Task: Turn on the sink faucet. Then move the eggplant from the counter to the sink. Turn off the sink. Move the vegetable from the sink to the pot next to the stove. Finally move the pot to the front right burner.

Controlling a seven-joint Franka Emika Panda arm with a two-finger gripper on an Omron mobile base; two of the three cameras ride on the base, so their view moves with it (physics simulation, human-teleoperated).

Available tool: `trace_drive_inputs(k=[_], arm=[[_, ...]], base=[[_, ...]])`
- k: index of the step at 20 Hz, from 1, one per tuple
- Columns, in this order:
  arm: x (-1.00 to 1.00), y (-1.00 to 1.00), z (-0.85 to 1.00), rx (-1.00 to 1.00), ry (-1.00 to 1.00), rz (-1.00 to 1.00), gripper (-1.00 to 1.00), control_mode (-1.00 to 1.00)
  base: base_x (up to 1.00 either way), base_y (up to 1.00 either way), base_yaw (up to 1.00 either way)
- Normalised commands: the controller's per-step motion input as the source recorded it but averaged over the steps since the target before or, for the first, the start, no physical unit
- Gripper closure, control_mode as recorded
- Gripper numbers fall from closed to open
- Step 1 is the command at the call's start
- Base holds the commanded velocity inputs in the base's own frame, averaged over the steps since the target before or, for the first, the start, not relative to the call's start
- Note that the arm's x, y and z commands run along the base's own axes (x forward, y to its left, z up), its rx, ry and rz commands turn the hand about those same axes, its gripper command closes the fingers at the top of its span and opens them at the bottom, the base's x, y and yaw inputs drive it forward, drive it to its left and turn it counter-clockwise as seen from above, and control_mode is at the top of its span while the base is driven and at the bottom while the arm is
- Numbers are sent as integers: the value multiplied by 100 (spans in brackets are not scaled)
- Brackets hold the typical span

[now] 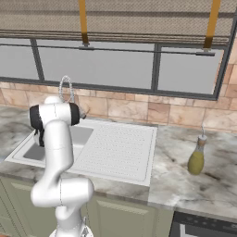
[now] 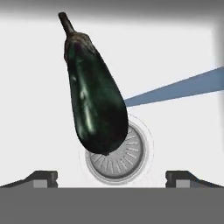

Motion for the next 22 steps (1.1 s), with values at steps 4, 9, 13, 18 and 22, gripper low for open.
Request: trace_drive_inputs(k=[4,9,13,18,22], arm=[[-42,-3,55,1,-2,-10,-100,-100],[-38,-19,52,0,-4,-8,-100,-100],[-42,-43,38,0,-9,-3,-100,-100],[-46,-51,40,3,-8,-3,-100,-100],[-44,-51,51,2,-11,-1,-100,-100]], base=[[0,0,0],[0,0,0],[0,0,0],[0,0,0],[0,0,0]])
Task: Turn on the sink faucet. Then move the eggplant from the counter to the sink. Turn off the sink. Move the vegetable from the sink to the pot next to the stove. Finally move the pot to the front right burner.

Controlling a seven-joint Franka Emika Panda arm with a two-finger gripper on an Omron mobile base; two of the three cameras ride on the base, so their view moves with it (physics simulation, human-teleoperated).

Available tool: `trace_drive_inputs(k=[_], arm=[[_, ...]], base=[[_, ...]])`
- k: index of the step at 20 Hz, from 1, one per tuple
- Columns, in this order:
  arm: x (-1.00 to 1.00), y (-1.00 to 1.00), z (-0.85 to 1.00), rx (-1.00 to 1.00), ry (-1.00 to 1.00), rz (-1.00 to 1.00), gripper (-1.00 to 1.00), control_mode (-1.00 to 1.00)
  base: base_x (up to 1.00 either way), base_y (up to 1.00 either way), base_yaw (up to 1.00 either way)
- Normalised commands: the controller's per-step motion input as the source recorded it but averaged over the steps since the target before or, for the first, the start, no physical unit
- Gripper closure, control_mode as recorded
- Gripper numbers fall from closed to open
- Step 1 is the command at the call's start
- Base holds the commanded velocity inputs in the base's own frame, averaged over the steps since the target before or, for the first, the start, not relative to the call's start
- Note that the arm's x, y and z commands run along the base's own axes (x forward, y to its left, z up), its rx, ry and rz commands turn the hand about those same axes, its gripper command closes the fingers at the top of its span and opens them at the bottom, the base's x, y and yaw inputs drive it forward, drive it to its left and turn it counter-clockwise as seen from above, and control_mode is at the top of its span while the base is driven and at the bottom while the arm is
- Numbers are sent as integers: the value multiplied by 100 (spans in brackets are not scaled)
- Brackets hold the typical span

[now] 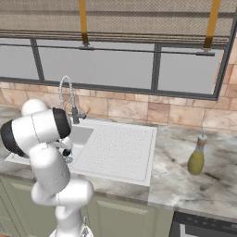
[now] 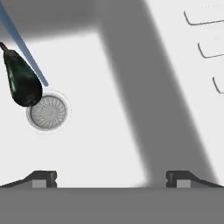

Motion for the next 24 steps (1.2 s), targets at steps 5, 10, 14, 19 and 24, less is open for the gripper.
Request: trace_drive_inputs(k=[5,10,14,19,24], arm=[[-39,-51,64,5,-13,-1,-100,-100],[-27,-52,67,13,-11,-2,-100,-100],[-6,-50,59,27,-1,-10,-100,-100],[0,-36,48,35,3,-13,-100,-100],[0,-24,38,40,12,-11,-100,-100]], base=[[0,0,0],[0,0,0],[0,0,0],[0,0,0],[0,0,0]])
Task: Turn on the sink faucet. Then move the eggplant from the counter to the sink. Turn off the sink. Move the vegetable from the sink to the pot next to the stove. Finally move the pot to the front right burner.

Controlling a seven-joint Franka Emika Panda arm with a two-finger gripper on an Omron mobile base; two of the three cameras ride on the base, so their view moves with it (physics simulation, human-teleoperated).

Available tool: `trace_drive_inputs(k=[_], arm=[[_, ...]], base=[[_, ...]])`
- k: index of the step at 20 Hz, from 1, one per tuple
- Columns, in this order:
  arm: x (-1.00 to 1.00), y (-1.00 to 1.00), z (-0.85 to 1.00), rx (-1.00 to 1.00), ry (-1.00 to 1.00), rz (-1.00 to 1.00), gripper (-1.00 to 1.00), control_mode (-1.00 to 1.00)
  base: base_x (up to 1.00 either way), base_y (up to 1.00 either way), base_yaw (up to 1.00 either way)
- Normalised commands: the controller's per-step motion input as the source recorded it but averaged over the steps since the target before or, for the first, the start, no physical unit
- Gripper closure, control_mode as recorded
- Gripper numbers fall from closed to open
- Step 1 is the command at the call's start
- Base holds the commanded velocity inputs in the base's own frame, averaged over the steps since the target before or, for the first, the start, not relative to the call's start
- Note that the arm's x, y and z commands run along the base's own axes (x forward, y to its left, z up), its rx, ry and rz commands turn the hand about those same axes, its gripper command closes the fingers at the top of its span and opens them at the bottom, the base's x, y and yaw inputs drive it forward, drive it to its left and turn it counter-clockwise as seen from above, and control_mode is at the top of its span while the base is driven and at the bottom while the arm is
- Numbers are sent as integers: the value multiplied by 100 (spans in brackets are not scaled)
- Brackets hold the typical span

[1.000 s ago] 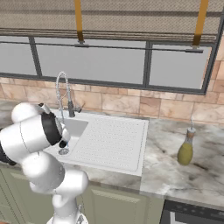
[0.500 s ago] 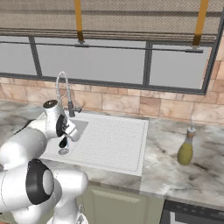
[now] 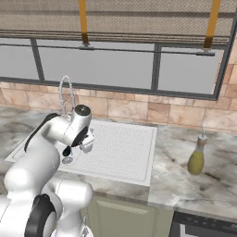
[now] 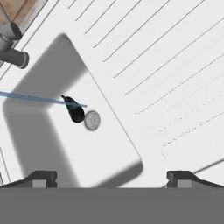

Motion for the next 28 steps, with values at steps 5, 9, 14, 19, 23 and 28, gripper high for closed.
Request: trace_drive_inputs(k=[5,9,14,19,23,28], arm=[[-1,-27,8,38,7,-8,-100,-100],[16,-13,7,35,7,-6,-100,-100],[34,0,25,20,23,-10,-100,-100],[29,0,22,5,32,-8,-100,-100],[23,0,13,2,31,-8,-100,-100],[6,4,0,-2,-20,5,-100,-100]], base=[[0,0,0],[0,0,0],[0,0,0],[0,0,0],[0,0,0],[0,0,0]])
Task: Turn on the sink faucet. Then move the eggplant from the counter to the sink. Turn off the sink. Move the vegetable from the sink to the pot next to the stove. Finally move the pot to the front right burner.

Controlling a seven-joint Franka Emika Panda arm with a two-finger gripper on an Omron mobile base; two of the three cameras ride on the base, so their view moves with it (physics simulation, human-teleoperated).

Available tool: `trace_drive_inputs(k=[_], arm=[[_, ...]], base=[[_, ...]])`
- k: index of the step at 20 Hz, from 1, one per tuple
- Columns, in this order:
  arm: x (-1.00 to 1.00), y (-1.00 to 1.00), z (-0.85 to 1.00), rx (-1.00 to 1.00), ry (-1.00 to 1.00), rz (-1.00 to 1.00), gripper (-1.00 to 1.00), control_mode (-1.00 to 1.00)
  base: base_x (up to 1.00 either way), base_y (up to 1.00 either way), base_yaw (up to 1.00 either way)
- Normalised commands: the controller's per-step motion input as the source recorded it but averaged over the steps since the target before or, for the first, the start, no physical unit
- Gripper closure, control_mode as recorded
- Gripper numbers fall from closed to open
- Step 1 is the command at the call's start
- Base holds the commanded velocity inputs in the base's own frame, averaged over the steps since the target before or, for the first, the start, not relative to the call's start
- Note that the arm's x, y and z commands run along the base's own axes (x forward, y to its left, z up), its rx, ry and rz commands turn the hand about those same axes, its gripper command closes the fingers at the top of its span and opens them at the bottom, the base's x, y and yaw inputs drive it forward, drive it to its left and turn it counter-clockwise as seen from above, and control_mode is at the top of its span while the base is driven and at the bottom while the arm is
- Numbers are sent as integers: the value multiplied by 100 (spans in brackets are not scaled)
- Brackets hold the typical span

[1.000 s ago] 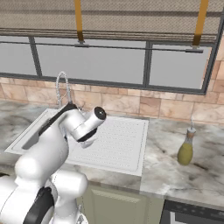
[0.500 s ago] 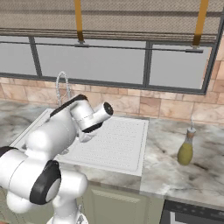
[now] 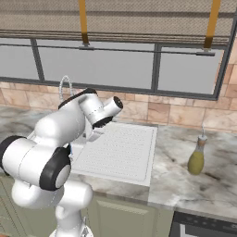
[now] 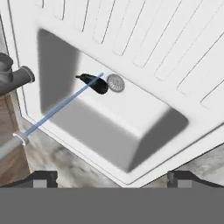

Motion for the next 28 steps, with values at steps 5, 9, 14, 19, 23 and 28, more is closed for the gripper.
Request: trace_drive_inputs(k=[5,9,14,19,23,28], arm=[[0,0,0,-1,-49,25,-100,-100],[1,0,2,-1,-47,33,-100,-100],[0,-3,16,-7,-44,33,-100,-100],[3,-2,4,-10,-44,30,-100,-100],[16,0,0,-10,-41,28,-100,-100],[20,0,0,-9,-40,27,-100,-100]], base=[[0,0,0],[0,0,0],[0,0,0],[0,0,0],[0,0,0],[0,0,0]])
